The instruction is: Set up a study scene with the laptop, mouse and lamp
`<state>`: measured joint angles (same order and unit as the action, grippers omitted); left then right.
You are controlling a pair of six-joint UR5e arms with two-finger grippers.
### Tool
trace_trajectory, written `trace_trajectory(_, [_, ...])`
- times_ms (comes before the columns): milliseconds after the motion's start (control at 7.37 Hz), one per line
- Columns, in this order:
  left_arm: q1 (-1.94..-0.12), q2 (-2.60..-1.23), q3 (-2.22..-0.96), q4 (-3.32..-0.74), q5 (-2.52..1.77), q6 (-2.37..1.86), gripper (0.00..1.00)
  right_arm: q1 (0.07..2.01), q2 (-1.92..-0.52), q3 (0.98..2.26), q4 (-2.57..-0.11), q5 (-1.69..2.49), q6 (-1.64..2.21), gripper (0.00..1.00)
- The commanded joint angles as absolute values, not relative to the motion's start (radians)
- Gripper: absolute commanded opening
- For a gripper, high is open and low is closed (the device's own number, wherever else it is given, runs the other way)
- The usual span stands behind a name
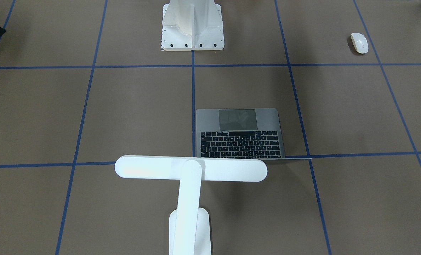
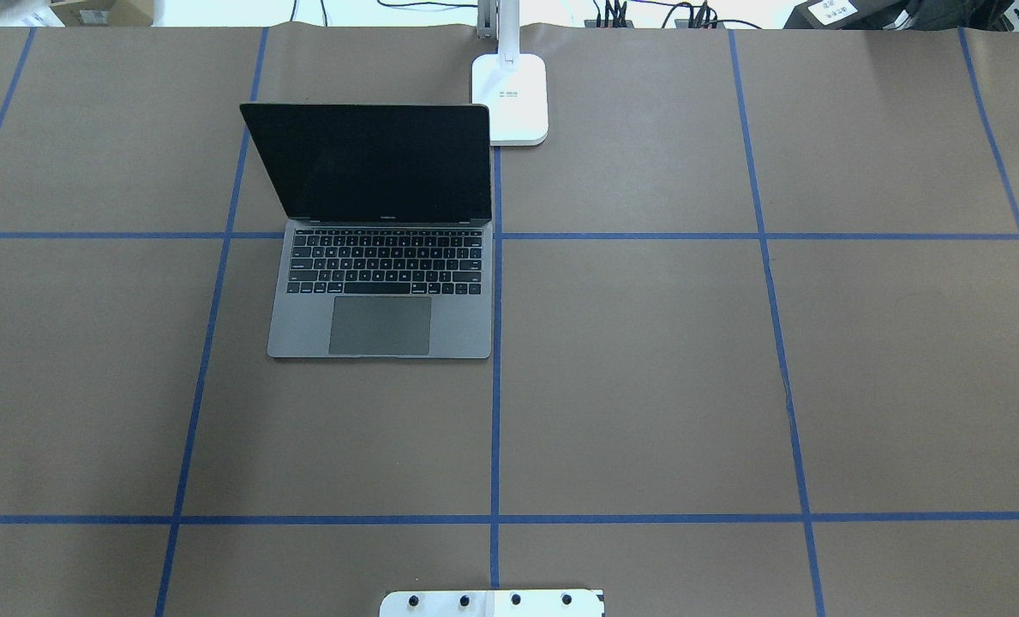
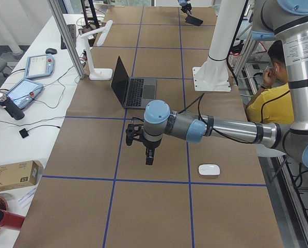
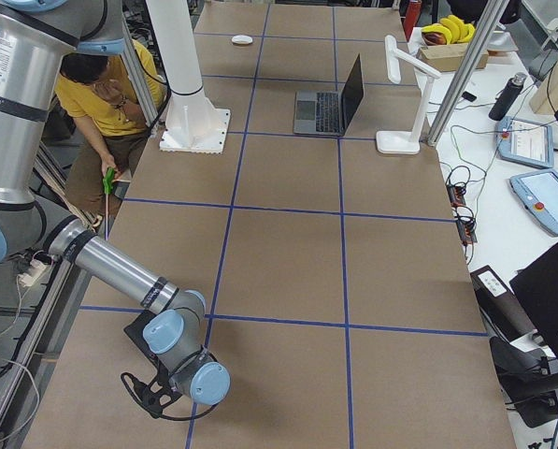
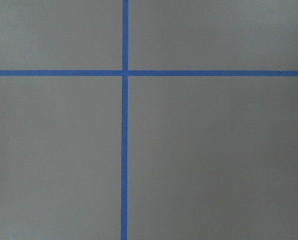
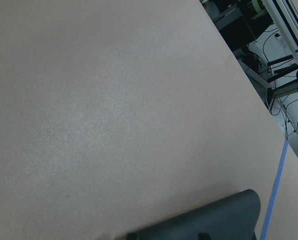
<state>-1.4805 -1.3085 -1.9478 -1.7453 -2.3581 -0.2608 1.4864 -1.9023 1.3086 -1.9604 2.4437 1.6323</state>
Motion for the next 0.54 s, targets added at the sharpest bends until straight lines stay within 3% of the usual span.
trace_trajectory(0, [-1.486, -1.308, -1.957, -1.744, -2.361, -0.261, 1.0, 1.485, -1.902, 1.308, -1.96, 2.459, 1.631, 0.25])
trace_trajectory(136, [-1.486, -1.308, -1.96, -1.744, -2.359, -0.261, 1.0, 1.485, -1.902, 1.308, -1.96, 2.457, 1.625, 0.08])
trace_trajectory(271, [-1.486, -1.308, -1.96, -1.744, -2.359, -0.261, 1.0, 1.485, -1.902, 1.313, -1.96, 2.457, 1.623, 0.0])
trace_trajectory(407, [-1.494, -1.308, -1.963, -1.743, -2.361, -0.261, 1.0, 1.485, -1.896, 1.325, -1.96, 2.459, 1.624, 0.0])
